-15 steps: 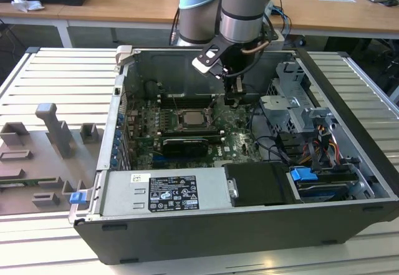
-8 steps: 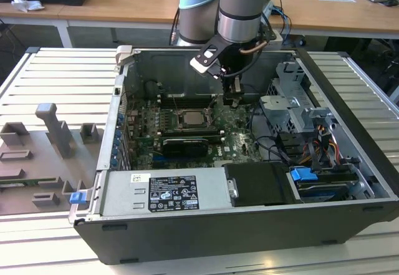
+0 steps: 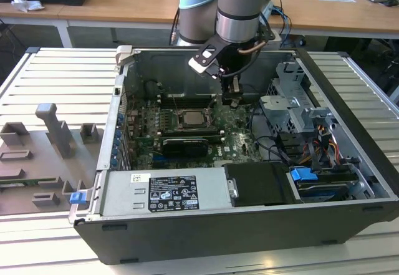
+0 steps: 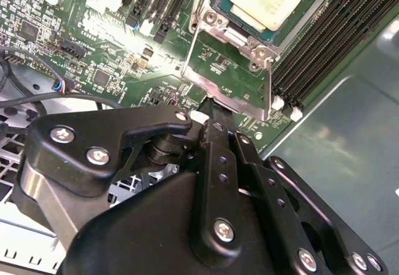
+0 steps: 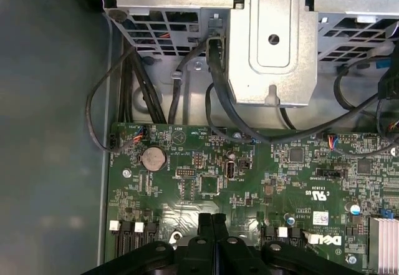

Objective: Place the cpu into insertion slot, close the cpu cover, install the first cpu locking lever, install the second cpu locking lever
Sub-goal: 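Close the cpu cover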

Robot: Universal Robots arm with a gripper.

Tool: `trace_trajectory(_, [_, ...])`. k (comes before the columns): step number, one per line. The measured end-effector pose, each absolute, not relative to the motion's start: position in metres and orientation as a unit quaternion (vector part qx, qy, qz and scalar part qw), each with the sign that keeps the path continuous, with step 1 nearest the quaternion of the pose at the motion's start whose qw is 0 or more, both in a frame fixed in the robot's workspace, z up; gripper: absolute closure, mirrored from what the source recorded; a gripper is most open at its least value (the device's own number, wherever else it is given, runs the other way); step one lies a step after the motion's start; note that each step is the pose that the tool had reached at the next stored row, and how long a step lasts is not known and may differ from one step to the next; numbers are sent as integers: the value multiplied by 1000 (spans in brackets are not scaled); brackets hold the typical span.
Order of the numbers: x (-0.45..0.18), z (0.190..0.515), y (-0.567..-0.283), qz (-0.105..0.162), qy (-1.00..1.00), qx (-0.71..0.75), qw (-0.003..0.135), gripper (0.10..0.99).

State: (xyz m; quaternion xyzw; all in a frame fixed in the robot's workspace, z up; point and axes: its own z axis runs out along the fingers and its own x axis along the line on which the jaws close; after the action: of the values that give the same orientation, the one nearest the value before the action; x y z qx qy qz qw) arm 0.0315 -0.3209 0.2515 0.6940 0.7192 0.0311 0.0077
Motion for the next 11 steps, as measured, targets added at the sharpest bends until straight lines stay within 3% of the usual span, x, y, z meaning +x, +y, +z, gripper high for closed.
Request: trace_trajectory(11, [25, 251, -321, 31, 719, 694, 8, 980])
